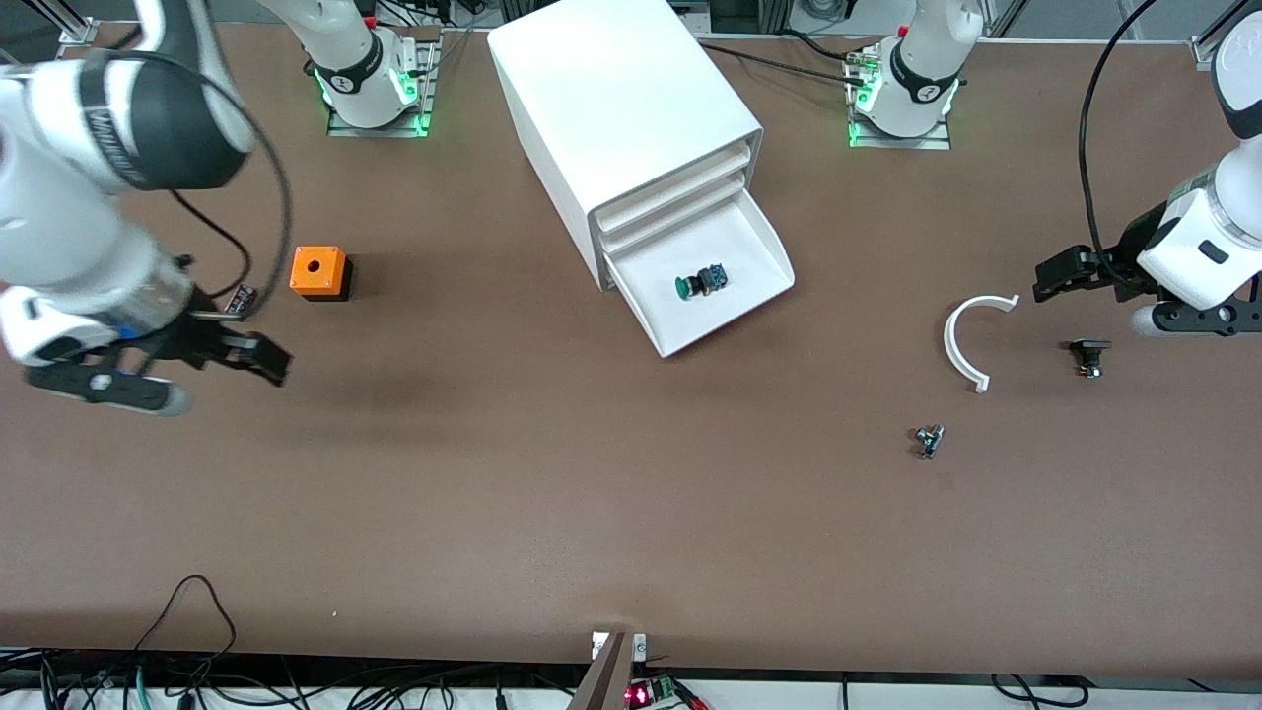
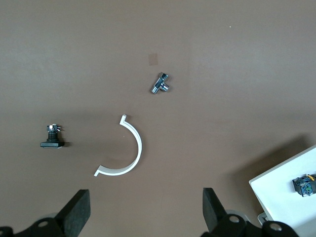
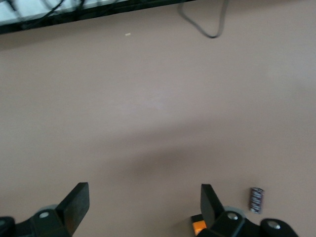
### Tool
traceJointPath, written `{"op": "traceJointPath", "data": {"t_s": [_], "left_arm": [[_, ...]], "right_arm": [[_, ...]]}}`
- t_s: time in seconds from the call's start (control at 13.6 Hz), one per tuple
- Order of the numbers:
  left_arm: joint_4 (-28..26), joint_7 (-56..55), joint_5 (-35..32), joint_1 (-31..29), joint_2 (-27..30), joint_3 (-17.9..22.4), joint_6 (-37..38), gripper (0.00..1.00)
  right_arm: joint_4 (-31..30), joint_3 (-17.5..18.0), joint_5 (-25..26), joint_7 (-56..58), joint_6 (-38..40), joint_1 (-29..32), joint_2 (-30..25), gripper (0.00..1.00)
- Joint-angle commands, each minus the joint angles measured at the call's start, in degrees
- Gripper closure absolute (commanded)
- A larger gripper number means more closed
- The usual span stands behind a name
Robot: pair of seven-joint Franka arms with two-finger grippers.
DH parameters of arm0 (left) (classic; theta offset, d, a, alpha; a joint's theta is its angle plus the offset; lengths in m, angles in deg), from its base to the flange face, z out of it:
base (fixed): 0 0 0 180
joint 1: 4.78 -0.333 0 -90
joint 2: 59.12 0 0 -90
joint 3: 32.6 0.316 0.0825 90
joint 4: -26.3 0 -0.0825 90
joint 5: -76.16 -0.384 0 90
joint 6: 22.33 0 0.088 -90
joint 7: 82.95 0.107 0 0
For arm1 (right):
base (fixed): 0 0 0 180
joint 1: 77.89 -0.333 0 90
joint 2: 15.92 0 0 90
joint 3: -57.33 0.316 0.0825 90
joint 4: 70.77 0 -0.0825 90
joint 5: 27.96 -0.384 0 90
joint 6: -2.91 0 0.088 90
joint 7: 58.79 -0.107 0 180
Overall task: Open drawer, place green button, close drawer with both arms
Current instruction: 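Withdraw the right gripper while the left gripper reaches toward the drawer, then push the open drawer closed with the left gripper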
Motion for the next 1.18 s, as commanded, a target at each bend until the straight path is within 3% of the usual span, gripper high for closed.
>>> {"op": "traceJointPath", "data": {"t_s": [0.0, 0.22, 0.37, 0.52, 0.88, 1.11], "left_arm": [[1.1, -0.7, 0.5, -0.3, -1.2, -0.3, 0.8, 0.0], [-3.7, -9.7, 0.8, 0.9, -2.6, -2.5, -7.2, 0.0], [-7.3, -21.6, 0.4, 1.2, -5.2, -8.1, -14.9, 0.0], [-10.6, -30.6, 0.2, 2.4, -8.3, -11.1, -22.6, 0.0], [-12.4, -45.5, 0.2, 9.5, -17.8, -11.3, -32.6, 0.0], [-20.4, -49.9, 0.2, 11.7, -19.2, -11.3, -45.3, 0.0]], "right_arm": [[-4.4, 0.7, -0.6, 6.2, 0.9, 4.0, -3.8, 0.0], [-4.3, -2.8, -0.9, 14.3, 8.1, 4.9, -4.4, 0.0], [-4.8, -2.9, -0.9, 14.7, 9.3, 4.9, -6.3, 0.0], [-9.0, -2.7, -0.9, 14.8, 9.0, 4.9, -10.5, 0.0], [-11.9, -3.4, -2.3, 19.2, 7.9, 4.9, -13.5, 0.0], [-19.0, -3.7, -4.2, 19.1, 4.2, 4.9, -19.2, 0.0]]}}
